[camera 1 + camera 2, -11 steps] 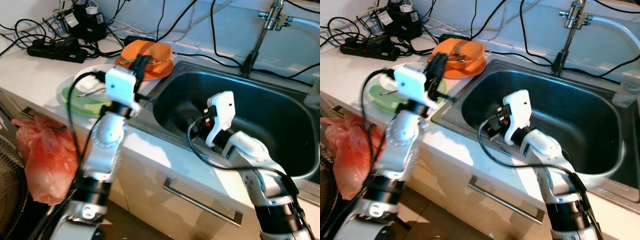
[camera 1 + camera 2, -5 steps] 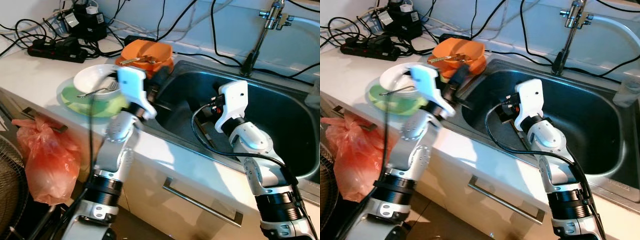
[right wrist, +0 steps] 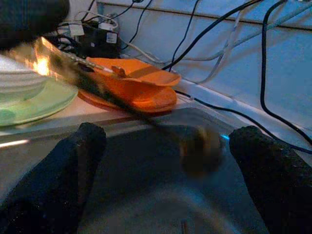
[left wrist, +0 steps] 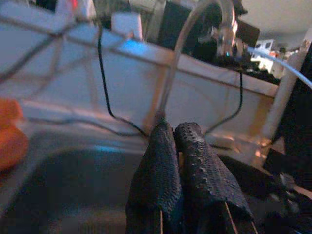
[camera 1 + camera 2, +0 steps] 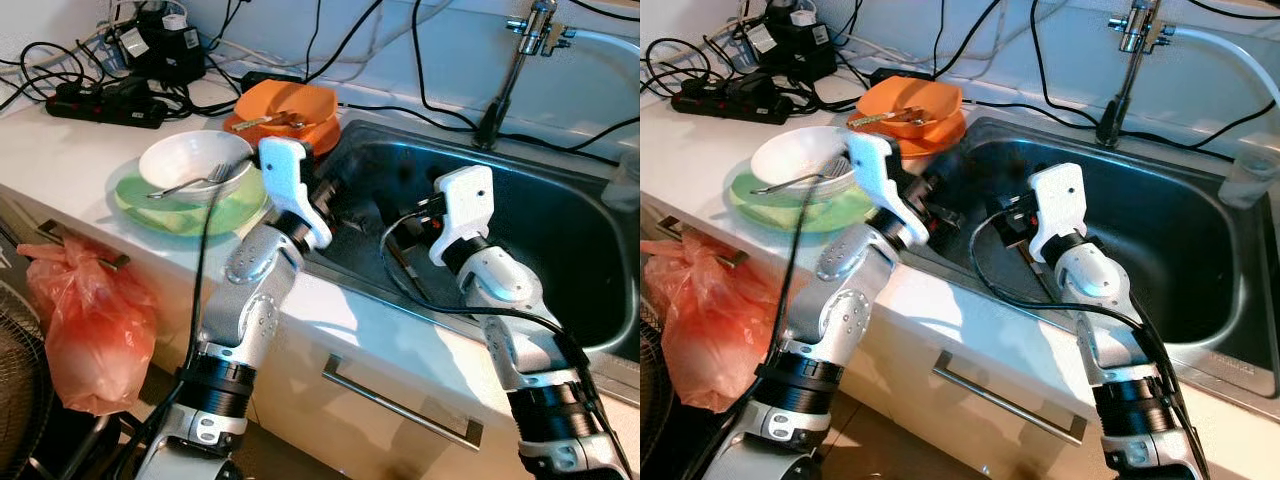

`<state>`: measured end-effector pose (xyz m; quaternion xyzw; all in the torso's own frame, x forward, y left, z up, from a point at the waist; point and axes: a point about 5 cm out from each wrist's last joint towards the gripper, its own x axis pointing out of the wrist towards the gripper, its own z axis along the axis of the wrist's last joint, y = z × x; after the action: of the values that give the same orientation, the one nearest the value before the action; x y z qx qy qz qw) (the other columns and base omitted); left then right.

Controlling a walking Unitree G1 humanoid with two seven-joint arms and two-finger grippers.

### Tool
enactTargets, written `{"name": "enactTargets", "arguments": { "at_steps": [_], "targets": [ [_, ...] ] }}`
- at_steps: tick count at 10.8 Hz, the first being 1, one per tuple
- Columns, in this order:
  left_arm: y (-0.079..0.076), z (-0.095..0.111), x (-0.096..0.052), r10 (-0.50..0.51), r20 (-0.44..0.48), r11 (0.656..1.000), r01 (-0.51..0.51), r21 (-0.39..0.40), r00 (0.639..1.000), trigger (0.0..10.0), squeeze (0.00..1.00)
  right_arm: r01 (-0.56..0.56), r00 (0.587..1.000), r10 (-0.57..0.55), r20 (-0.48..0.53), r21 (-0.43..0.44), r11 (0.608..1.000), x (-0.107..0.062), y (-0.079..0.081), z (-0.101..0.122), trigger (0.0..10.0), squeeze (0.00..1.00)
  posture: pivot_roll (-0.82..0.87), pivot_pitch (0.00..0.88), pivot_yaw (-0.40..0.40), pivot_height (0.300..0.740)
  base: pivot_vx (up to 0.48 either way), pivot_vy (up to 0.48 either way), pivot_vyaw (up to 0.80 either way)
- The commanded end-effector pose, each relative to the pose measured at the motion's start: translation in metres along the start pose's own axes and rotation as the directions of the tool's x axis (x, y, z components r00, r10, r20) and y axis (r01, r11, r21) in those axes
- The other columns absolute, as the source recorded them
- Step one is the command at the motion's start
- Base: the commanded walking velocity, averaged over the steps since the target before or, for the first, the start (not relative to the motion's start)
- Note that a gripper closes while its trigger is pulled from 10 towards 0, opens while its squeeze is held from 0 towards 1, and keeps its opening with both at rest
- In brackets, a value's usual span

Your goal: Kitchen organization

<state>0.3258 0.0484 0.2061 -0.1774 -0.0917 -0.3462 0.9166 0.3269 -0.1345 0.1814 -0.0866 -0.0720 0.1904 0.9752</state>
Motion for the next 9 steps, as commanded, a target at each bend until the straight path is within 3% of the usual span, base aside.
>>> {"name": "enactTargets", "arguments": {
  "at_steps": [1,3,6,7,8,9],
  "targets": [
    [-0.002,-0.002,-0.001,-0.013,-0.014,0.999,0.012,-0.044,1.0,0.0,0.0,0.004,1.0,-0.004,0.022,-0.017,1.0,0.004,-0.002,0.004,10.0,0.0,-0.04,0.0,0.035,0.74,0.0,0.0,0.0],
    [-0.005,-0.005,0.0,-0.024,-0.045,0.989,0.018,-0.144,0.999,0.0,0.0,0.01,0.999,-0.009,0.033,-0.012,1.0,0.008,-0.003,0.006,10.0,0.0,-0.03,0.0,0.033,0.74,0.0,0.0,0.0],
    [-0.016,-0.002,0.004,-0.074,-0.057,0.987,0.064,-0.15,0.996,0.0,0.0,-0.042,0.998,0.042,0.045,0.002,0.999,0.017,0.009,0.005,10.0,0.0,-0.03,0.0,0.034,0.74,0.0,0.0,0.0],
    [-0.018,-0.001,0.004,-0.077,-0.059,0.986,0.068,-0.152,0.995,0.0,0.0,-0.052,0.998,0.051,0.048,0.016,0.999,0.019,0.01,0.005,1.6,0.0,-0.03,0.0,0.031,0.74,0.0,0.0,0.0],
    [-0.018,0.0,0.004,-0.079,-0.062,0.985,0.069,-0.157,0.995,0.0,0.0,-0.059,0.997,0.057,0.047,0.028,0.998,0.02,0.012,0.003,0.0,0.0,-0.03,0.0,0.03,0.74,0.0,0.0,0.0],
    [-0.018,-0.001,0.003,-0.077,-0.065,0.985,0.066,-0.16,0.995,0.0,0.0,-0.06,0.997,0.058,0.047,0.032,0.998,0.02,0.012,0.002,0.0,0.0,-0.03,0.0,0.029,0.74,0.0,0.0,0.0]
  ]
}}
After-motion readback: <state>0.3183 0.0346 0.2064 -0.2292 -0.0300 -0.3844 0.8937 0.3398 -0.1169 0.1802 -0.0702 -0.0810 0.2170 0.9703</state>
